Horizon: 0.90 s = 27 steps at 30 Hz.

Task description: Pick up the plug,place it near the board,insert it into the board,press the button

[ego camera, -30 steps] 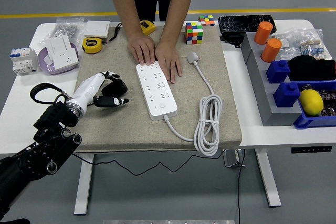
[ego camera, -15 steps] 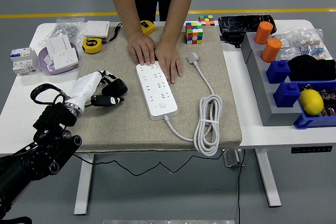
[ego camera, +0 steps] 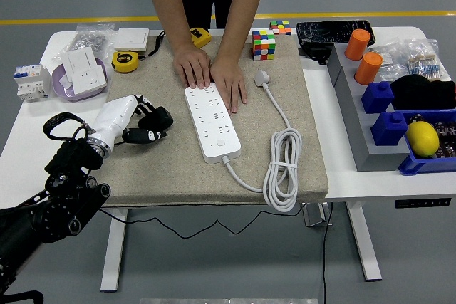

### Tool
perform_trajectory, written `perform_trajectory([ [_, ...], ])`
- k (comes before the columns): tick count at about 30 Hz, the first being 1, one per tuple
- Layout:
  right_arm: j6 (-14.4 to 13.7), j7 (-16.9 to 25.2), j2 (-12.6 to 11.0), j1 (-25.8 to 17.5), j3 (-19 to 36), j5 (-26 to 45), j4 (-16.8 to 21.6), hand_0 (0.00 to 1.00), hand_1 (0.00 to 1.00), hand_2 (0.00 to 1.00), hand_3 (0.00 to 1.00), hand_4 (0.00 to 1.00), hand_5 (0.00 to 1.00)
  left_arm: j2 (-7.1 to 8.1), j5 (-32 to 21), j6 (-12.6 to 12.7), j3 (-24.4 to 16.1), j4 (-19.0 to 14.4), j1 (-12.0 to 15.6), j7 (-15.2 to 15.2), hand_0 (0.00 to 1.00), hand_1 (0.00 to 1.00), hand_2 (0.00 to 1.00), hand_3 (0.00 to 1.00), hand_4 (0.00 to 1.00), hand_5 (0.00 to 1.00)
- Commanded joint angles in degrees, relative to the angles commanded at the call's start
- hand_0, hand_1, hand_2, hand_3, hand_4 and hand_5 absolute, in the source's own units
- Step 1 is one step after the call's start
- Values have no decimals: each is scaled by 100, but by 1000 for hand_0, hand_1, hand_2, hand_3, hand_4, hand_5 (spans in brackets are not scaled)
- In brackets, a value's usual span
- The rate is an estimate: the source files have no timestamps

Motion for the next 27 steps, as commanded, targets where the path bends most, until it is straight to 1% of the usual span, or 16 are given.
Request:
perform_trajectory([
  [4,1,6,-1,6,-1,10,0,961,898,849,872,998,940,10,52,88,5,23,-15,-13,525,510,431,478,981,300],
  [5,1,9,-1,7,-4,14,0,961,898,849,872,998,941,9,55,102,5,30,-12,-12,487,447,386,406,722,227],
  [8,-2,13,0,6,1,18,0,961,898,849,872,998,941,10,36,109,17,24,6,-1,487,447,386,406,722,227],
  [10,-3,11,0,4,1,20,0,961,898,849,872,998,941,28,77,58,33,5,17,24,487,447,386,406,722,227],
  [11,-4,12,0,3,0,20,0,961,898,849,872,998,941,25,95,41,32,4,17,31,459,423,375,384,595,143],
  [16,-6,14,-1,11,4,22,0,961,898,849,872,998,941,27,105,36,51,-2,14,17,459,423,375,384,595,143],
  [17,-7,17,-2,14,-1,29,0,961,899,849,872,998,941,26,112,38,52,3,11,14,456,418,371,383,575,123],
  [19,-7,18,-2,17,-1,28,0,961,899,849,872,998,941,25,120,47,52,12,3,7,456,418,371,383,575,123],
  [27,-11,9,-5,11,6,32,0,961,899,849,873,998,941,67,51,47,85,-52,6,-33,452,413,361,379,574,120],
])
